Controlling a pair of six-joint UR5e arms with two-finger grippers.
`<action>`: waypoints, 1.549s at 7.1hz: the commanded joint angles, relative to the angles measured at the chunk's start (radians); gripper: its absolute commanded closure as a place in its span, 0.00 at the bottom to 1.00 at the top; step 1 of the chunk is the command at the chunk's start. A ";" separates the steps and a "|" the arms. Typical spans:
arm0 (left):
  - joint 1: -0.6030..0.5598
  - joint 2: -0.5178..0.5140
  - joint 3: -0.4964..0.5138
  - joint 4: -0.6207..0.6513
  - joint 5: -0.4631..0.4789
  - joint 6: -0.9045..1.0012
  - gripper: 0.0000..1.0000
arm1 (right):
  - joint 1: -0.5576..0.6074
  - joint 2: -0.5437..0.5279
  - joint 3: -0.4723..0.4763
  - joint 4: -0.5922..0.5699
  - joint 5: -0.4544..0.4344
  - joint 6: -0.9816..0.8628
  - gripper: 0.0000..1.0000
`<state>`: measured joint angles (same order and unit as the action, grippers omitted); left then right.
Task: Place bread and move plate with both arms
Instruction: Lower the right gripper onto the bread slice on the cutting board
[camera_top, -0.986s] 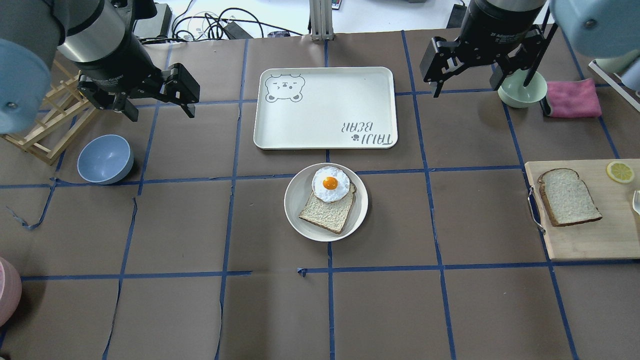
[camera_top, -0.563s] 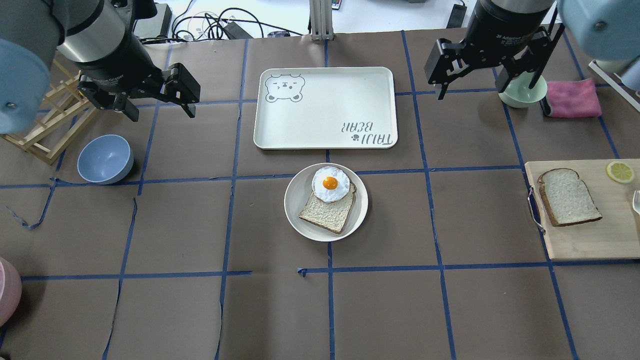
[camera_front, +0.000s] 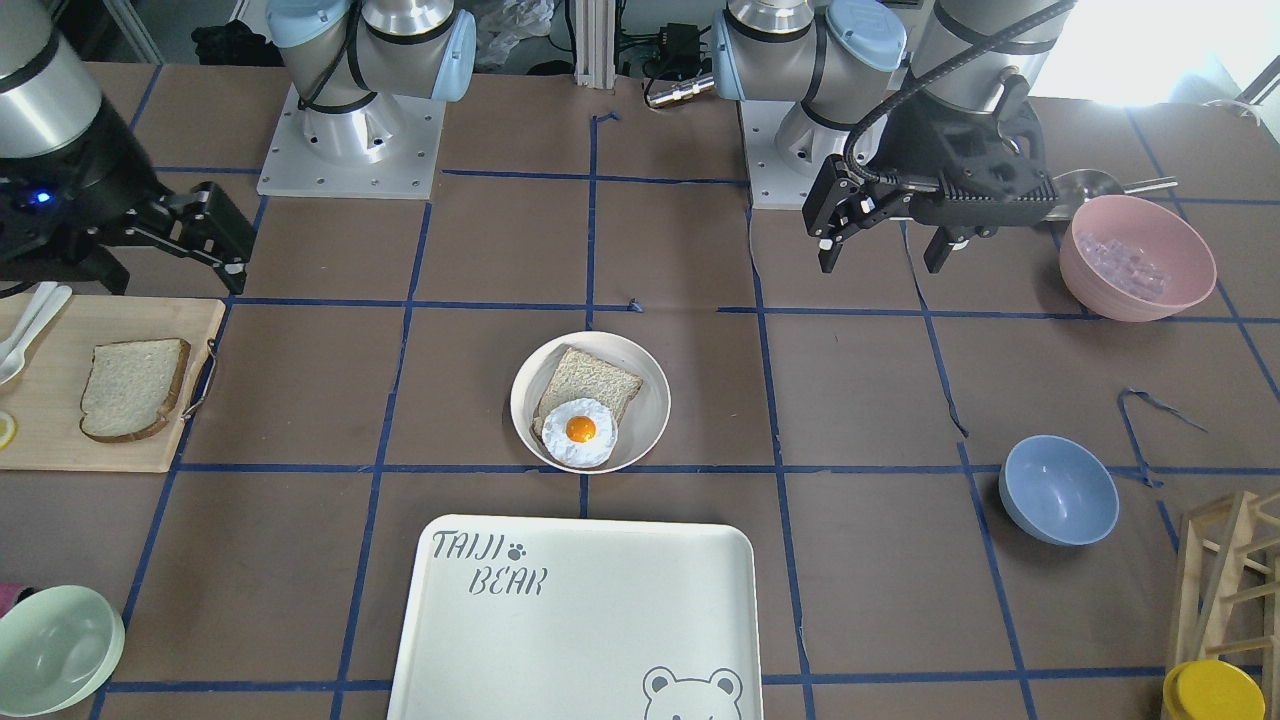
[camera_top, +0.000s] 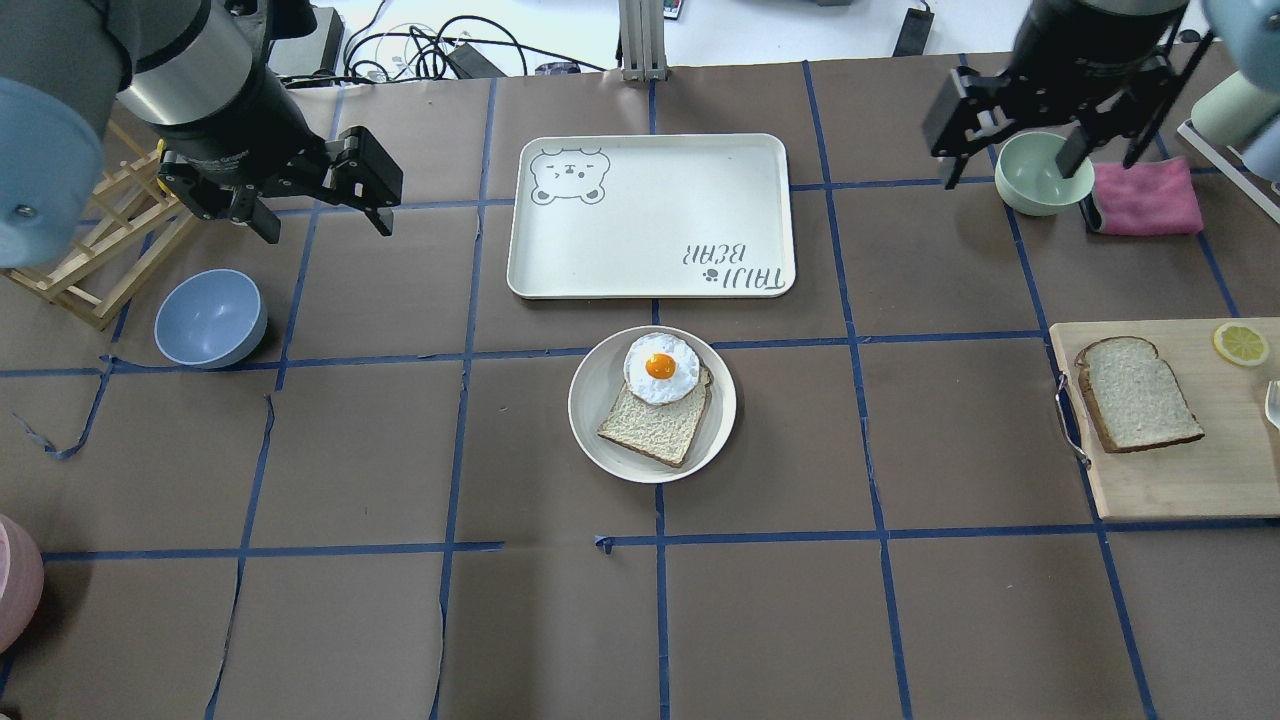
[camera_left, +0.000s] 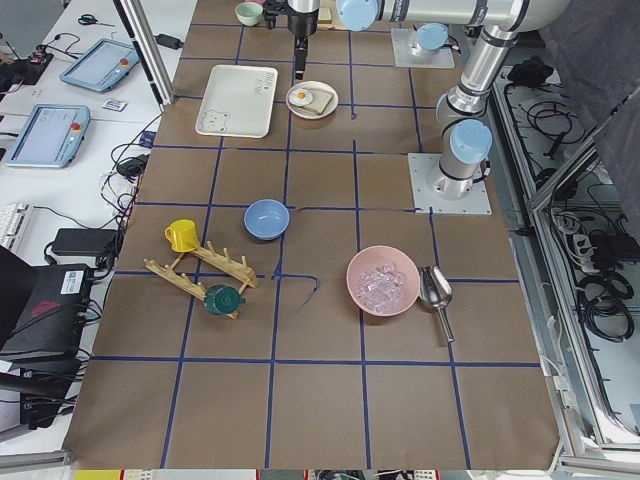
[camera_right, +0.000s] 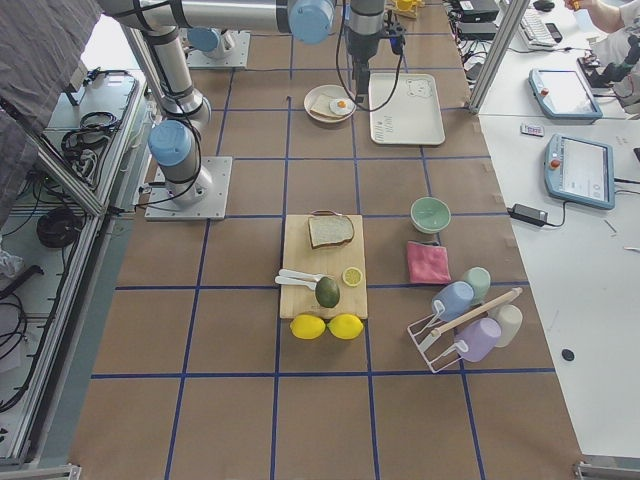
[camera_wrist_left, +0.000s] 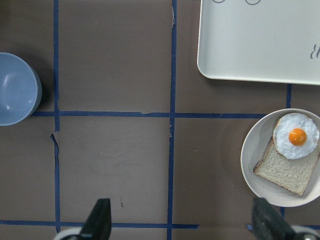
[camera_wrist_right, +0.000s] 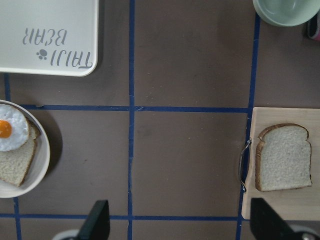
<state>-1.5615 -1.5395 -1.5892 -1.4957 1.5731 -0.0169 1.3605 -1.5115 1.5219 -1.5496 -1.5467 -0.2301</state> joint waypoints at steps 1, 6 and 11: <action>0.000 0.001 0.000 0.000 0.002 0.000 0.00 | -0.241 0.034 0.152 -0.118 0.098 -0.205 0.00; 0.001 0.001 0.000 0.000 0.001 0.000 0.00 | -0.509 0.332 0.234 -0.353 0.109 -0.588 0.00; 0.001 0.001 0.000 0.000 0.001 0.000 0.00 | -0.511 0.333 0.306 -0.362 0.063 -0.589 0.14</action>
<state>-1.5603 -1.5386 -1.5892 -1.4956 1.5740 -0.0169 0.8508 -1.1785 1.8144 -1.9109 -1.4727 -0.8195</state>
